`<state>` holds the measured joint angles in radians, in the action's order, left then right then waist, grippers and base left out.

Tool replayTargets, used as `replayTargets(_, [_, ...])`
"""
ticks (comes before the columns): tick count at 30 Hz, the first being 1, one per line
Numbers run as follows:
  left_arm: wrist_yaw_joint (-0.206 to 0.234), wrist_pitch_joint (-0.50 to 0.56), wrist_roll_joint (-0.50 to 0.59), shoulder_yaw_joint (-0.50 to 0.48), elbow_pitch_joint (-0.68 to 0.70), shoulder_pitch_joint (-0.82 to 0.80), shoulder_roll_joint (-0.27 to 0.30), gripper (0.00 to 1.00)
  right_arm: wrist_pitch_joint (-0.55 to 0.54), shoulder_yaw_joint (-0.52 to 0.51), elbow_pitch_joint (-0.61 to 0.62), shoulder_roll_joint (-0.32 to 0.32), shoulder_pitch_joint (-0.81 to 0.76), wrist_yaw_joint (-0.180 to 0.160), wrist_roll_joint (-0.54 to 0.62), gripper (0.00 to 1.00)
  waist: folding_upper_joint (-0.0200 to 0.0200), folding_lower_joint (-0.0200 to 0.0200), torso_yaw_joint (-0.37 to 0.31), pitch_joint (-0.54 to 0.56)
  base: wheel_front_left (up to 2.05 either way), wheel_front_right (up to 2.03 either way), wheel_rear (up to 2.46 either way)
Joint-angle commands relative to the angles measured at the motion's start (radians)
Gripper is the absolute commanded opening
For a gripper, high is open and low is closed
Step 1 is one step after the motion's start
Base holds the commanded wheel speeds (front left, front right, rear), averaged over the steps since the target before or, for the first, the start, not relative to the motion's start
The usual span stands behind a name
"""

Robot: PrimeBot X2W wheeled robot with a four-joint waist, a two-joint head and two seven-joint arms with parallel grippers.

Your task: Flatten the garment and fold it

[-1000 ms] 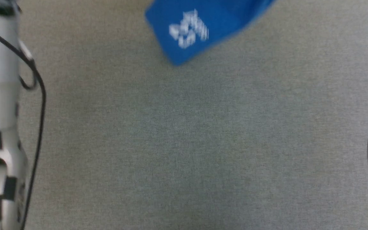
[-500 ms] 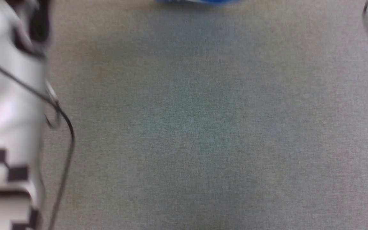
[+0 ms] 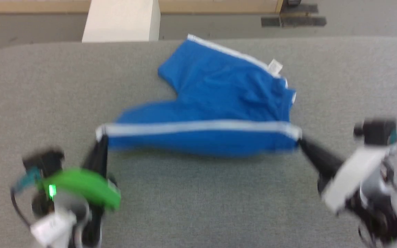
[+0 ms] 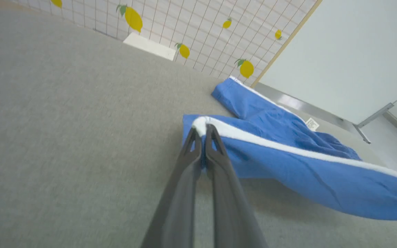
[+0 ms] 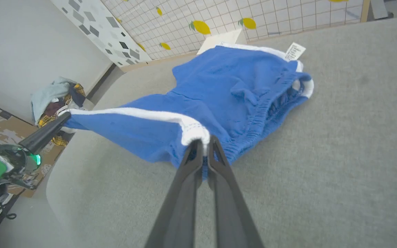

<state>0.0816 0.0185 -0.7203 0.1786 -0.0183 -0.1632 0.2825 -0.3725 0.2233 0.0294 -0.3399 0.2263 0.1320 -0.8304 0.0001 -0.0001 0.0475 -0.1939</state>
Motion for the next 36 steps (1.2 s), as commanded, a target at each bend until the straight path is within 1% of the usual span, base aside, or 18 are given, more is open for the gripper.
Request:
replayTargets(1, [0.025,0.012,-0.012,-0.003,0.025,0.073,0.001,0.0,-0.018,-0.003,0.021,-0.014,-0.059,-0.001,-0.007,0.0,-0.0001,0.0001,-0.012,0.07,0.0,0.0,0.0])
replayTargets(4, [0.074,0.067,-0.036,0.003,0.082,0.233,0.003,0.0,-0.077,-0.02,0.059,-0.029,-0.196,-0.001,-0.008,0.0,-0.0001,0.0001,-0.017,0.093,0.0,0.0,0.0])
replayTargets(7, [0.115,0.118,-0.055,0.011,0.126,0.35,0.005,0.0,-0.155,-0.037,0.09,-0.024,-0.303,-0.001,-0.016,0.0,-0.0001,0.0001,-0.02,0.105,0.0,0.0,0.0])
replayTargets(11, [0.169,0.18,-0.087,0.012,0.199,0.458,0.004,0.0,-0.312,-0.098,0.119,0.014,-0.449,-0.001,-0.033,0.0,-0.0001,0.0001,-0.016,0.113,0.0,0.0,0.0])
replayTargets(12, [0.178,0.194,-0.089,0.013,0.223,0.474,0.008,0.0,-0.353,-0.119,0.136,0.031,-0.48,-0.001,-0.036,0.0,-0.0001,0.0001,-0.015,0.111,0.0,0.0,0.0])
replayTargets(13, [0.194,0.208,-0.089,0.008,0.261,0.485,0.017,0.0,-0.399,-0.163,0.179,0.06,-0.51,-0.001,-0.025,0.0,-0.0001,0.0001,-0.016,0.109,0.0,0.0,0.0])
replayTargets(15, [0.201,0.215,-0.08,0.003,0.294,0.466,0.028,0.0,-0.408,-0.213,0.223,0.096,-0.506,-0.001,-0.001,0.0,-0.0001,0.0001,-0.023,0.101,0.0,0.0,0.0])
replayTargets(18, [0.186,0.244,-0.055,0.021,0.312,0.374,0.054,0.0,-0.413,-0.256,0.267,0.133,-0.461,-0.001,0.045,0.0,-0.0001,0.0001,-0.032,0.084,0.0,0.0,0.0])
replayTargets(19, [0.177,0.258,-0.046,0.03,0.308,0.321,0.061,0.0,-0.412,-0.266,0.276,0.145,-0.436,-0.001,0.059,0.0,-0.0001,0.0001,-0.036,0.075,0.0,0.0,0.0])
replayTargets(22, [0.148,0.292,-0.024,0.054,0.259,0.165,0.076,0.0,-0.403,-0.286,0.274,0.168,-0.364,-0.001,0.098,0.0,-0.0001,0.0001,-0.051,0.041,0.0,0.0,0.0])
replayTargets(26, [0.082,0.323,0.005,0.093,0.119,-0.068,0.085,0.0,-0.384,-0.293,0.232,0.19,-0.266,-0.001,0.153,0.0,-0.0001,0.0001,-0.074,-0.017,0.0,0.0,0.0])
replayTargets(30, [0.016,0.348,0.05,0.151,-0.065,-0.289,0.075,0.0,-0.363,-0.309,0.18,0.217,-0.185,-0.001,0.235,0.0,-0.0001,0.0001,-0.098,-0.084,0.0,0.0,0.0])
replayTargets(32, [-0.006,0.355,0.059,0.167,-0.15,-0.378,0.061,0.0,-0.349,-0.315,0.159,0.24,-0.148,-0.001,0.249,0.0,-0.0001,0.0001,-0.112,-0.112,0.0,0.0,0.0])
replayTargets(36, [-0.038,0.367,0.086,0.194,-0.298,-0.533,0.043,0.0,-0.332,-0.313,0.125,0.263,-0.087,-0.001,0.269,0.0,-0.0001,0.0001,-0.14,-0.164,0.0,0.0,0.0])
